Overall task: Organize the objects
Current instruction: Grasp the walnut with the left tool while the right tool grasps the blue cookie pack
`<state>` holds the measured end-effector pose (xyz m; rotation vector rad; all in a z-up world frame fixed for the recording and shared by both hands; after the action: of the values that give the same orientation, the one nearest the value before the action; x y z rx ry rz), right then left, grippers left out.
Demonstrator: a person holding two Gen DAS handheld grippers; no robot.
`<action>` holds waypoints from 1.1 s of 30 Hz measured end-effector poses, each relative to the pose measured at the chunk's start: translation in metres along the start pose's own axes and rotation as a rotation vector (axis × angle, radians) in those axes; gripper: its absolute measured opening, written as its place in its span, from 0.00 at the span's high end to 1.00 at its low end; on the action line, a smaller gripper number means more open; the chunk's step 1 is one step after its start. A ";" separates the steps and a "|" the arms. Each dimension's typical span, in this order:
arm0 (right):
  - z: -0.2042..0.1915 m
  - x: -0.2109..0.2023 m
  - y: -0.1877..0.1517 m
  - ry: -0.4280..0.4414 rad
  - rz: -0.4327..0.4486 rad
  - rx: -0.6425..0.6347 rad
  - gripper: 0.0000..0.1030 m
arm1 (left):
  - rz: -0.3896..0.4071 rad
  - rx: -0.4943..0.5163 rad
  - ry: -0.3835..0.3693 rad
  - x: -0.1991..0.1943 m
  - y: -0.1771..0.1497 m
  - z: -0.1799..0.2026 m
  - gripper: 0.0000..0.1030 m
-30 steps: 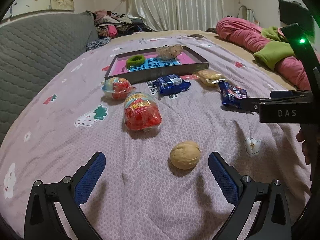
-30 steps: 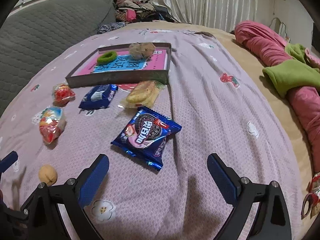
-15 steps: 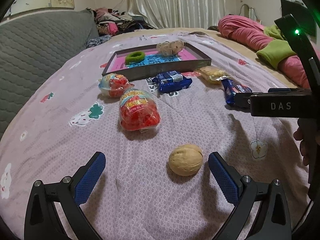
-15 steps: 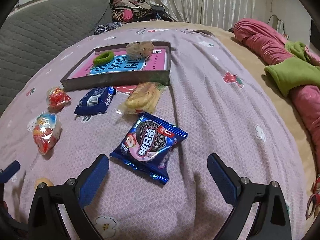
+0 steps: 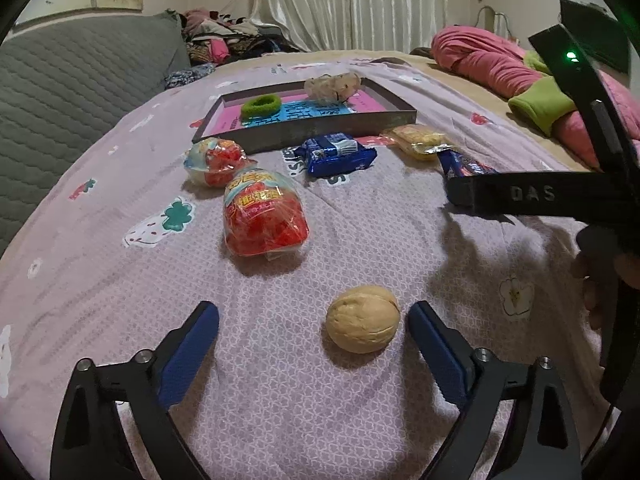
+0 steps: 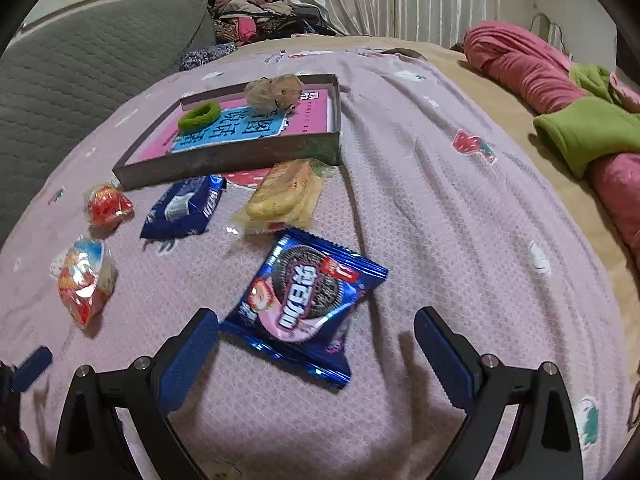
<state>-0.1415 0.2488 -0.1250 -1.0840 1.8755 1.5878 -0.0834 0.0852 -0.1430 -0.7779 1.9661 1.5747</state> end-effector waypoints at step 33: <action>-0.015 0.002 -0.008 0.064 -0.010 -0.035 0.45 | -0.016 -0.020 -0.112 -0.006 -0.001 0.006 0.67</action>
<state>-0.1345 0.2336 -0.1277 -1.1705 1.8859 1.6039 -0.0784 0.0916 -0.1410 -0.6958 1.8628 1.5952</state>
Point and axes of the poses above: each gripper's, at about its wrist camera, not at the fingertips, and x roughly the way its jaws point, z to its right, y to its top, the point moved 8 cm from there along x, roughly the way its jaws point, and after that the axes turned 12 degrees about y, right-handed, at the moved point
